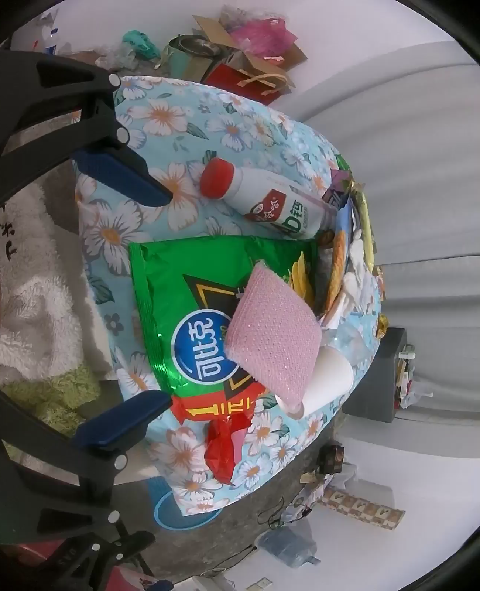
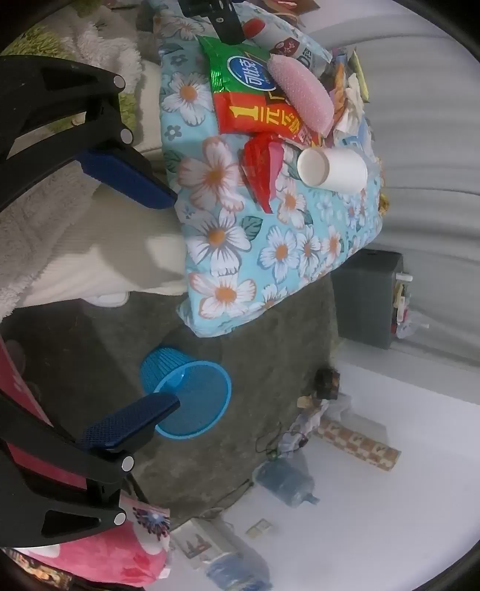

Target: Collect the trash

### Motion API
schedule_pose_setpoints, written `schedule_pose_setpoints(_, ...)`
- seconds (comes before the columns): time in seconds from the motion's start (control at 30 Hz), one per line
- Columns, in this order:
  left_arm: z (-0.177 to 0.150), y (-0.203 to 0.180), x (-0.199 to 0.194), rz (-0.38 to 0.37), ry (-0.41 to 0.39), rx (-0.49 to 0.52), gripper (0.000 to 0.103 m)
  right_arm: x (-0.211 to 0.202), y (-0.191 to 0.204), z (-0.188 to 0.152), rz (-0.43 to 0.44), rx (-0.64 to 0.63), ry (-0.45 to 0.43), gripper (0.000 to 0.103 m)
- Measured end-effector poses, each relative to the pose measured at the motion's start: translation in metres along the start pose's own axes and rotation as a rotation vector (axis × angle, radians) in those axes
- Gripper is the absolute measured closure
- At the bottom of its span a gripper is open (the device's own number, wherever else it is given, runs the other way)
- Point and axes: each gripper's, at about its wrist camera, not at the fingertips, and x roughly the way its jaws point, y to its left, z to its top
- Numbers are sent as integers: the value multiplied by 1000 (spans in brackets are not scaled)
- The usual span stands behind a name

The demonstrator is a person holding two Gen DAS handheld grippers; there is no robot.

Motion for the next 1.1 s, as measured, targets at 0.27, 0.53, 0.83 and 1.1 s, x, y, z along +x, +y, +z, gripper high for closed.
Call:
schedule_pose_setpoints(0.27,0,1,0,-2,-6,-4,5,5,-1,-1,4,1,-8,8)
schedule_pose_setpoints(0.53,2,4,-2,4,-15,-11,5,5,3,0,6,5,-11,8)
schedule_pose_setpoints(0.83,2,5,-5,5,-15,-16,5,4,1,5,8,10,-12,8)
schedule_pose_setpoints(1.1,2,4,-4,5,-12,-18,5,1,4,5,3,11,-16,8)
